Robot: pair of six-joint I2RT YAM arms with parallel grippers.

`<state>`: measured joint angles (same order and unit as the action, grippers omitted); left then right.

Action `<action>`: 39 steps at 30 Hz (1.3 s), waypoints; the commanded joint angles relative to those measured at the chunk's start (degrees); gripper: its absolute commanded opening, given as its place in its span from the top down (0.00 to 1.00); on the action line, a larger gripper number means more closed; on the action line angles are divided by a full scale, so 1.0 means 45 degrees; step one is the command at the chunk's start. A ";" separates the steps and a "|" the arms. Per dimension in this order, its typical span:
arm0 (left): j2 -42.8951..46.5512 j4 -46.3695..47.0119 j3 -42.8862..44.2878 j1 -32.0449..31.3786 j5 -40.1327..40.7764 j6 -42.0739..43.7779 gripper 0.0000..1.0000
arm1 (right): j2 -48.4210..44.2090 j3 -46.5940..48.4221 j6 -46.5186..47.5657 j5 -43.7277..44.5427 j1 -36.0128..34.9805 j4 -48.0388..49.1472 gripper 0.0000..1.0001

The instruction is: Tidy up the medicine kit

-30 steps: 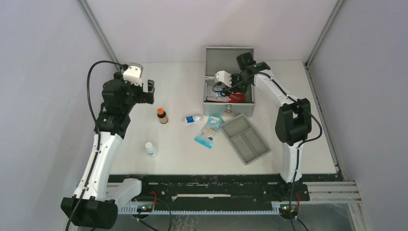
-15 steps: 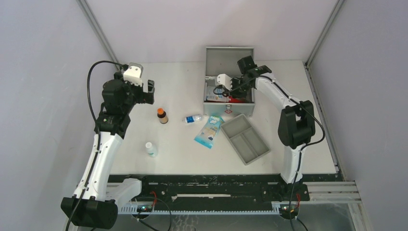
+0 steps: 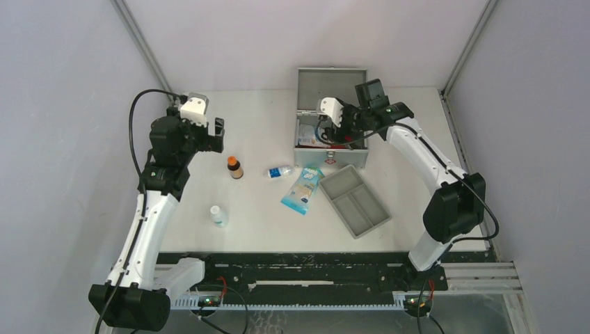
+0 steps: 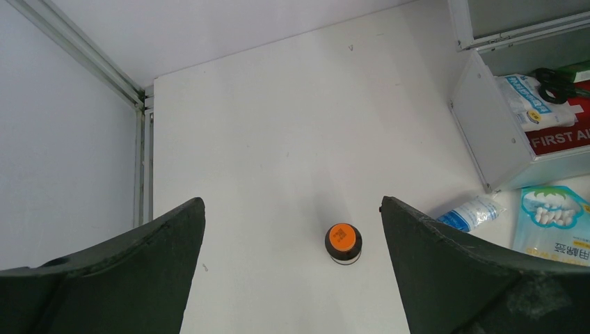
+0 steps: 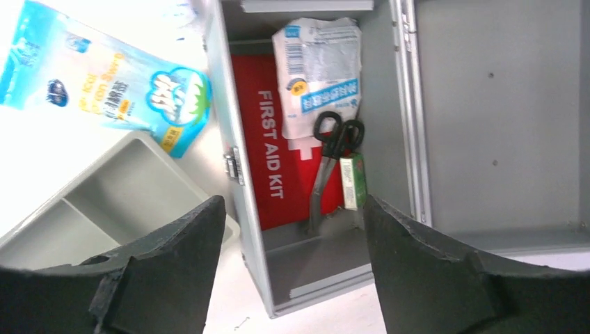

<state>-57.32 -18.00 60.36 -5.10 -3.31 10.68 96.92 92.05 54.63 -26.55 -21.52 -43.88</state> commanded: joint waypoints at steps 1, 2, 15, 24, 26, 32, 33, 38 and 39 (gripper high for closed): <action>0.0336 0.0504 -0.0289 0.0075 -0.0025 0.0153 0.00 | -0.0955 -0.0795 -0.0649 -0.0248 -0.0677 0.0922 0.23; 0.0358 0.0513 -0.0303 0.0076 -0.0021 0.0131 0.00 | -0.1068 -0.0938 -0.0694 -0.0250 -0.0859 0.0905 0.18; 0.0640 0.0503 -0.0385 0.0070 -0.0352 0.0044 0.00 | -0.0326 -0.2624 -0.0095 0.0542 -0.3644 0.0826 0.09; 0.0808 0.0426 -0.0386 0.0072 -0.0399 0.0027 0.00 | 0.1873 -0.2429 0.0310 0.1225 -0.4431 0.0986 0.11; 0.0795 0.0426 -0.0386 0.0071 -0.0426 0.0013 0.00 | 0.2340 -0.2330 0.0301 0.1265 -0.4437 0.0981 0.12; 0.0734 0.0426 -0.0366 0.0067 -0.0524 0.0001 0.00 | 0.3290 -0.2194 0.0174 0.1560 -0.4594 0.1179 0.22; 0.0729 0.0426 -0.0366 0.0061 -0.0523 -0.0006 0.00 | 0.3376 -0.2204 0.0119 0.1641 -0.4662 0.1218 0.25; 0.0667 0.0425 -0.0354 0.0061 -0.0556 -0.0008 0.00 | 0.3647 -0.2330 -0.0639 0.1953 -0.5012 0.1635 0.43; 0.0648 0.0426 -0.0364 0.0072 -0.0571 -0.0002 0.00 | 0.3655 -0.2331 -0.0908 0.1978 -0.5095 0.1678 0.46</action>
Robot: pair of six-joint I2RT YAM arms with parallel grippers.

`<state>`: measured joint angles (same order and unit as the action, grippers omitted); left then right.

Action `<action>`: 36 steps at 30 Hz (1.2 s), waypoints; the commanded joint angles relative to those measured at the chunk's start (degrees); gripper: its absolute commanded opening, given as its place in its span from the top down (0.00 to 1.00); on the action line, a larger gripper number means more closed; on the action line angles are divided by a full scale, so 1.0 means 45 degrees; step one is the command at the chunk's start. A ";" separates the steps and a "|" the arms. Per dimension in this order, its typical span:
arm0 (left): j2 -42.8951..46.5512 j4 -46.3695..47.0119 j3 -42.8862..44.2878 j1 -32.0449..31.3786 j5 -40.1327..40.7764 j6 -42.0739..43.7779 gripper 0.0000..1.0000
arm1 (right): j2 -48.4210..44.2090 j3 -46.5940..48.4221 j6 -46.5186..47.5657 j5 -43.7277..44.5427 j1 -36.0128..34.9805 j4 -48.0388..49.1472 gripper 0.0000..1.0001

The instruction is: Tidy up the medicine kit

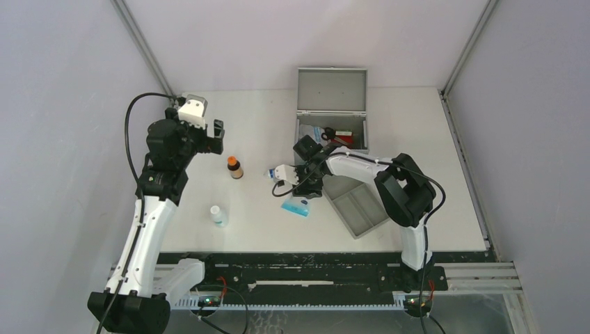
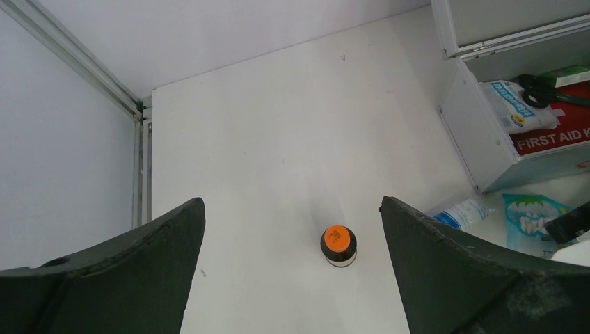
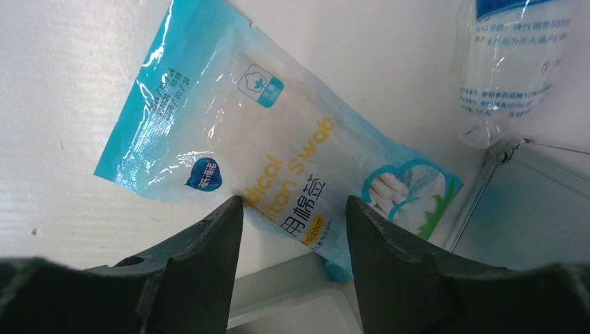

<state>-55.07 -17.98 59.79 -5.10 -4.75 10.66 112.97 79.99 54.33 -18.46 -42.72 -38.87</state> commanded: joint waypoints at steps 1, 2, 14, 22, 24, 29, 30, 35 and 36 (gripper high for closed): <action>0.0135 0.0418 -0.0247 0.0079 -0.0264 0.0006 0.00 | 0.0096 0.0326 -0.1130 0.0150 -0.0489 0.0596 0.48; 0.0146 0.0420 -0.0258 0.0077 -0.0268 -0.0003 0.00 | 0.0068 0.0272 -0.1403 0.0139 -0.0639 0.0685 0.51; 0.0147 0.0382 -0.0255 0.0063 -0.0389 -0.0023 0.00 | -0.0769 -0.0333 -0.6175 0.0825 -0.2589 0.0987 0.56; 0.0249 0.0385 -0.0254 0.0063 -0.0383 -0.0005 0.00 | -0.1529 -0.0350 -0.6424 -0.2162 -0.2617 -0.0478 0.44; 0.0251 0.0382 -0.0246 0.0073 -0.0374 -0.0002 0.00 | -0.1630 -0.0371 -0.5949 -0.2701 -0.2579 -0.0949 0.42; 0.0220 0.0391 -0.0241 0.0060 -0.0389 0.0006 0.00 | -0.2106 -0.0573 -0.4920 -0.2709 -0.2172 -0.0724 0.39; 0.0198 0.0393 -0.0240 0.0065 -0.0389 0.0014 0.00 | -0.2241 -0.0610 -0.4604 -0.2636 -0.2099 -0.0506 0.38; 0.0237 0.0386 -0.0259 0.0066 -0.0306 0.0055 0.00 | -0.2562 -0.0860 -0.2659 -0.1480 -0.1916 0.0722 0.27; 0.0242 0.0385 -0.0274 0.0066 -0.0274 0.0079 0.00 | -0.2489 -0.0860 -0.2299 -0.1281 -0.1911 0.0852 0.25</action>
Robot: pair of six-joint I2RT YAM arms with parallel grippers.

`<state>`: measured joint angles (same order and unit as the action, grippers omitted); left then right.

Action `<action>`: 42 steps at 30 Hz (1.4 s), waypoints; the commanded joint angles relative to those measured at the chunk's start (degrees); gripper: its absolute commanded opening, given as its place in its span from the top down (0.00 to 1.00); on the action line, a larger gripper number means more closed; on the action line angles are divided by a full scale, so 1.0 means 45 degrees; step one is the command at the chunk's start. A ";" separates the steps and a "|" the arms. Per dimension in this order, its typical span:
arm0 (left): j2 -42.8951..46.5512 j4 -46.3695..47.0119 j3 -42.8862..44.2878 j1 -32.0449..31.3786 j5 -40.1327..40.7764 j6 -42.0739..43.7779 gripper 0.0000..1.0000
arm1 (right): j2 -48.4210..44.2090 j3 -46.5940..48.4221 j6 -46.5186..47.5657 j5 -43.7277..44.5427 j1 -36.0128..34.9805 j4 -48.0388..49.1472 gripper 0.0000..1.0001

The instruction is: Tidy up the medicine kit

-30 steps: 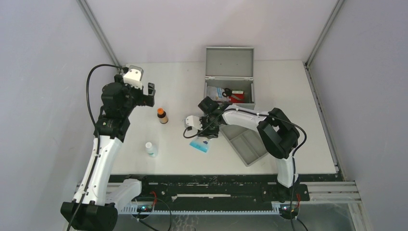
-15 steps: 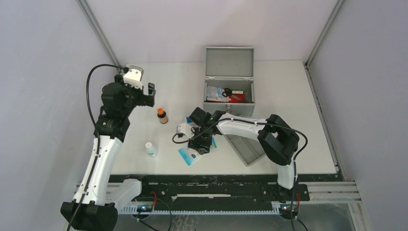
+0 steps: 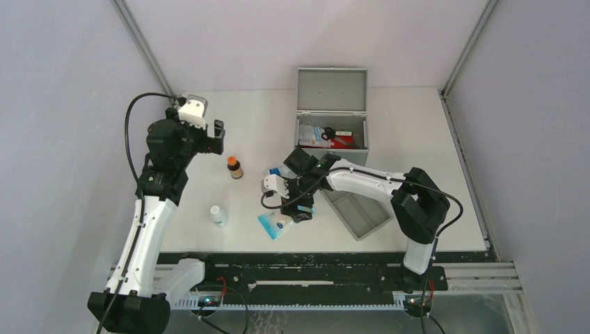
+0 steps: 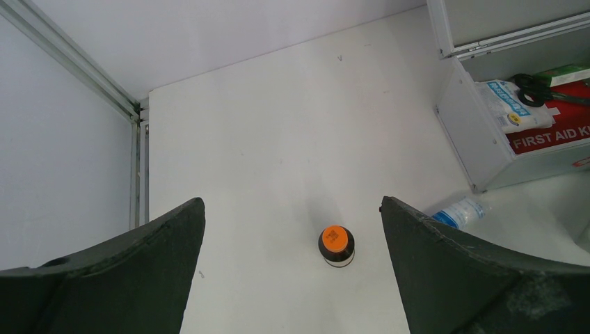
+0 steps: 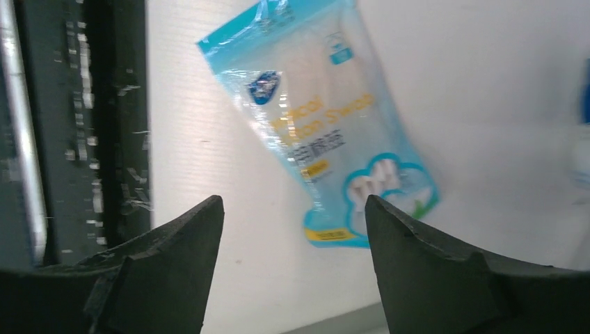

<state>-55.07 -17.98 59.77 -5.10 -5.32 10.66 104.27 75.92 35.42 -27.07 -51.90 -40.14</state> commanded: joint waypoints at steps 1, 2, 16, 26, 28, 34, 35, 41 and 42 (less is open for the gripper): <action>0.0259 0.0382 -0.0264 0.0070 -0.0136 0.0074 0.00 | -0.0466 0.0043 0.2276 0.0763 0.0144 0.1233 0.24; 0.0296 0.0382 -0.0273 0.0073 -0.0132 0.0074 0.00 | -0.0357 0.0043 0.2498 0.0911 0.0149 0.1328 0.23; 0.0322 0.0387 -0.0293 0.0064 -0.0195 0.0123 0.00 | 0.1832 0.0716 0.3842 0.1237 -0.0212 0.1137 0.16; 0.0333 0.0364 -0.0293 0.0069 -0.0232 0.0137 0.00 | 0.2234 0.0844 0.3546 0.1089 -0.0182 0.0511 0.32; 0.0334 0.0362 -0.0298 0.0075 -0.0239 0.0140 0.00 | 0.2059 0.0844 0.3335 0.0960 -0.0088 0.0304 0.40; 0.0305 0.0363 -0.0310 0.0073 -0.0282 0.0145 0.00 | 0.1081 0.0532 0.2510 0.0795 0.0087 0.0104 0.61; 0.0316 0.0362 -0.0310 0.0074 -0.0267 0.0163 0.00 | 0.0879 0.0500 0.2433 0.0783 0.0098 0.0074 0.64; 0.0315 0.0362 -0.0352 0.0077 -0.0321 0.0155 0.00 | -0.0358 0.0375 0.1559 0.0500 0.0327 -0.0317 0.78; 0.0305 0.0362 -0.0337 0.0077 -0.0331 0.0152 0.00 | -0.0578 0.0375 0.1452 0.0507 0.0425 -0.0377 0.78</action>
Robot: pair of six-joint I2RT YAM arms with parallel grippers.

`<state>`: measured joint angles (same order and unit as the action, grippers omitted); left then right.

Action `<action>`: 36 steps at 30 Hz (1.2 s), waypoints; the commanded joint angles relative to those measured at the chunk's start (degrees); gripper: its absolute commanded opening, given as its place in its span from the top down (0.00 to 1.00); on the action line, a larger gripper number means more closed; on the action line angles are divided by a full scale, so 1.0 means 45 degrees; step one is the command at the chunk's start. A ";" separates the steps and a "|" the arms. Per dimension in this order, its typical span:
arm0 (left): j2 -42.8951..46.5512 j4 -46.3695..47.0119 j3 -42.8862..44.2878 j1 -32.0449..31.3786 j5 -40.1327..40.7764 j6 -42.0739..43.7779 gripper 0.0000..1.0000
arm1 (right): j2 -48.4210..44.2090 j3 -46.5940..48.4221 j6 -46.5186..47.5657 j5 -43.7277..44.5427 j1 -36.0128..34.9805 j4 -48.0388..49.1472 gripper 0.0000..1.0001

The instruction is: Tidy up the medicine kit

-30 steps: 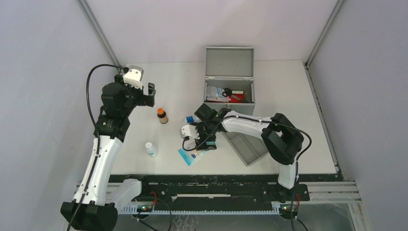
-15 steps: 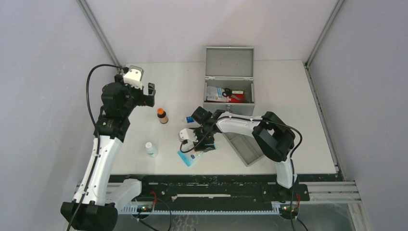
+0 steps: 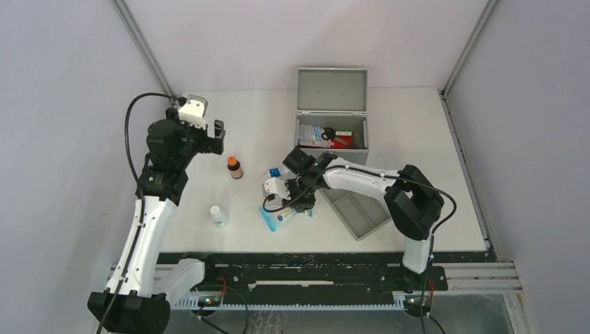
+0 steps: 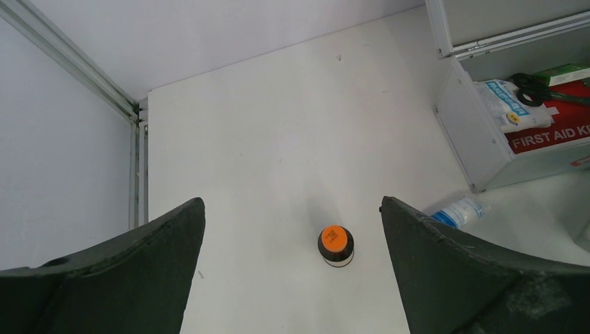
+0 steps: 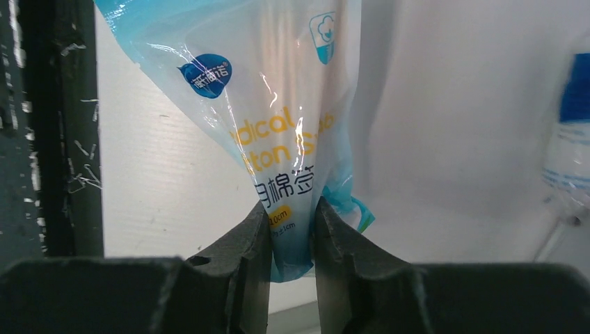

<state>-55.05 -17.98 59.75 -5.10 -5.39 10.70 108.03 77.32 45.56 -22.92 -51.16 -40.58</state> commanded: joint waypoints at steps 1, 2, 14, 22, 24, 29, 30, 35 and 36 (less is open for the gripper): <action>0.0302 0.0362 -0.0328 0.0074 -0.0325 0.0154 0.00 | -0.1636 0.0074 -0.0868 -0.0403 0.0382 -0.0319 0.78; 0.0294 0.0362 -0.0328 0.0067 -0.0309 0.0158 0.00 | -0.1850 0.0065 -0.0921 -0.0409 0.0527 -0.0363 0.79; 0.0304 0.0343 -0.0308 0.0069 -0.0396 0.0116 0.00 | -0.3923 0.0561 -0.0961 0.1082 0.3183 0.0153 0.83; 0.0476 0.0314 -0.0298 0.0070 -0.0405 0.0103 0.00 | -0.2860 0.2600 -0.0657 0.1970 0.5290 0.0051 0.83; 0.0508 0.0304 -0.0293 0.0064 -0.0359 0.0113 0.00 | -0.2344 0.3223 -0.0474 0.2141 0.5694 -0.0116 0.83; 0.0608 0.0287 -0.0287 0.0079 -0.0361 0.0103 0.00 | -0.0854 0.4771 -0.0011 0.2661 0.6345 -0.0698 0.83; 0.0596 0.0284 -0.0288 0.0062 -0.0352 0.0132 0.00 | -0.0607 0.4966 0.0051 0.2674 0.6438 -0.0747 0.83; 0.0639 0.0262 -0.0289 0.0061 -0.0382 0.0132 0.00 | 0.0456 0.5266 0.0764 0.2846 0.6712 -0.0823 0.81; 0.0647 0.0247 -0.0289 0.0072 -0.0392 0.0124 0.00 | 0.0659 0.5250 0.0900 0.2854 0.6752 -0.0826 0.81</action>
<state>-53.45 -18.11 59.75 -5.10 -6.28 10.70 109.01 98.85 45.91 -11.25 -21.32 -43.35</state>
